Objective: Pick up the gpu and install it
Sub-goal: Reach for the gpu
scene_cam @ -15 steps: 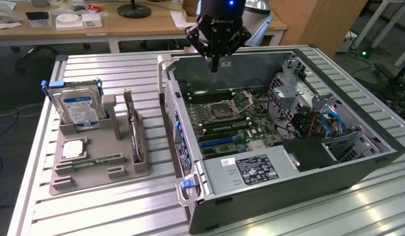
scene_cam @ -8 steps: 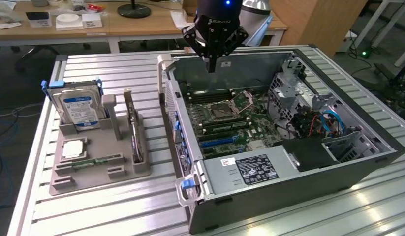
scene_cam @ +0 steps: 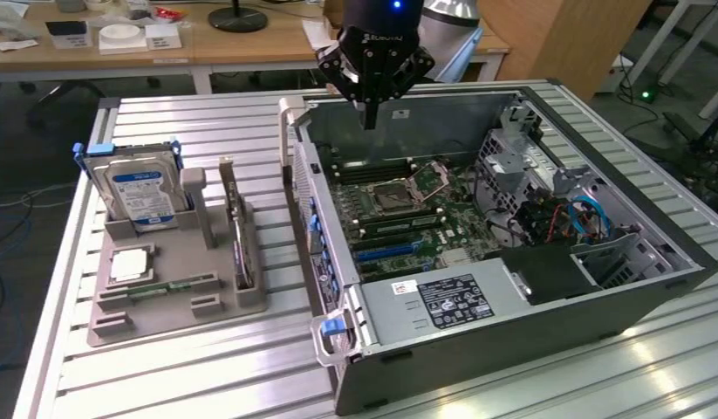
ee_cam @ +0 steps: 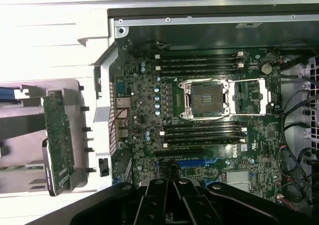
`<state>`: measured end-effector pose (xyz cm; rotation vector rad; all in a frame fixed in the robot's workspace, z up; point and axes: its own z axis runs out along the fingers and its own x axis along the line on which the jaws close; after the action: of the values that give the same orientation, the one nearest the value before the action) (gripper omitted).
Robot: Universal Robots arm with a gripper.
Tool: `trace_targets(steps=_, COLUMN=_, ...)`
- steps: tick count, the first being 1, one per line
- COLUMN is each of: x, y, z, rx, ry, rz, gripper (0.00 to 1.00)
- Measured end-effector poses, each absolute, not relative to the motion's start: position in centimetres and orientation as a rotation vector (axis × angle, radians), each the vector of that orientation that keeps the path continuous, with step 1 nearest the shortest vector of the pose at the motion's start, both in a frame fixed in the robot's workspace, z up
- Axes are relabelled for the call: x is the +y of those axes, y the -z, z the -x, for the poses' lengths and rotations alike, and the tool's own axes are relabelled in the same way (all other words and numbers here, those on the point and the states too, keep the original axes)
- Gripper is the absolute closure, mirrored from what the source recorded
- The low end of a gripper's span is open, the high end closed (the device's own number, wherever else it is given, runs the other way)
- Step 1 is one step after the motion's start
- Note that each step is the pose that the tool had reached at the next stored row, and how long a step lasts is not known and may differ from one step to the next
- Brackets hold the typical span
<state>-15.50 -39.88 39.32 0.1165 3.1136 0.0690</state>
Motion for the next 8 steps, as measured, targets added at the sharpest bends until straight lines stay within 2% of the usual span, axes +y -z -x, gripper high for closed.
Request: trace_targets(steps=8, x=-39.88, y=-39.32, z=16.11, rx=3.114, ry=-0.069, rz=-0.117, gripper=0.90)
